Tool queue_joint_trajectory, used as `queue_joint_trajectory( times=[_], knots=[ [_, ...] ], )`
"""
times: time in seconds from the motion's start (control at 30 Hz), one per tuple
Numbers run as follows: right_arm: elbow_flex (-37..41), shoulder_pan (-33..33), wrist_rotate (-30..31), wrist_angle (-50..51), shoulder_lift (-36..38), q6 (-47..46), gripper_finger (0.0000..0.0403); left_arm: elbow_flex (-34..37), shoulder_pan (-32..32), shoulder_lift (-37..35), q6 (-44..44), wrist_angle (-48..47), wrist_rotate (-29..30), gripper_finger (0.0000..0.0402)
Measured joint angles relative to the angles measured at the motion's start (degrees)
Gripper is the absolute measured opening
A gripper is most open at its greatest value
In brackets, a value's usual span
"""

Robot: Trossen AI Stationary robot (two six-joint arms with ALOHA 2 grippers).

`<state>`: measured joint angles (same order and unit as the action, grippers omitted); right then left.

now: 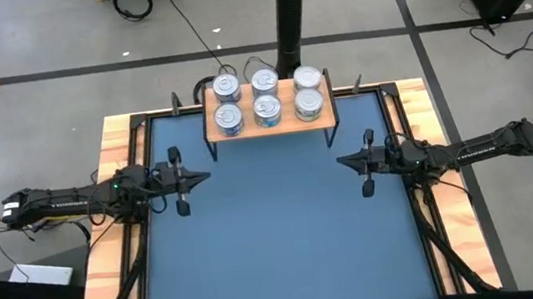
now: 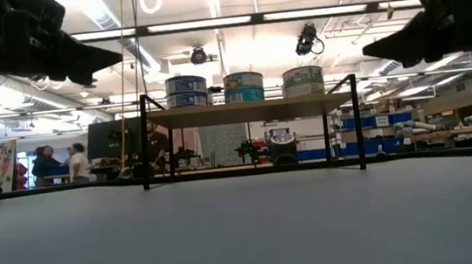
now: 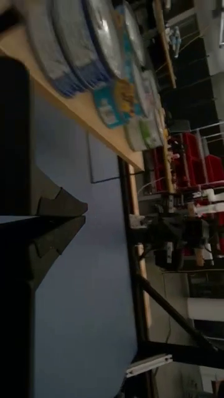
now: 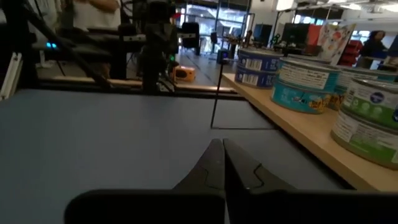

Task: Stack canned seafood by type on shelf
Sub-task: Return to Home Position

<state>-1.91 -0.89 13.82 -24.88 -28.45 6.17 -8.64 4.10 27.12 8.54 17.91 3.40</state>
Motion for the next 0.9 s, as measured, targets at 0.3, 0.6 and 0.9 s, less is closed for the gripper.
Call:
queue_joint_trajectory(
  times=[0.3,0.6,0.9],
  knots=[
    [1.58,0.36,-1.65,6.58,9.88,-1.18,0.0,0.74,3.58,-11.37,-1.33,-11.53,-2.62,0.0],
    [1.58,0.87,-1.92,16.52,20.52,-1.51,0.0,0.74,5.05,-26.36,-1.49,-23.94,-2.82,0.0],
    [1.55,1.27,-2.94,22.19,28.19,-0.82,0.0,1.53,5.29,-27.14,-1.91,-24.81,-4.07,0.0]
  ],
)
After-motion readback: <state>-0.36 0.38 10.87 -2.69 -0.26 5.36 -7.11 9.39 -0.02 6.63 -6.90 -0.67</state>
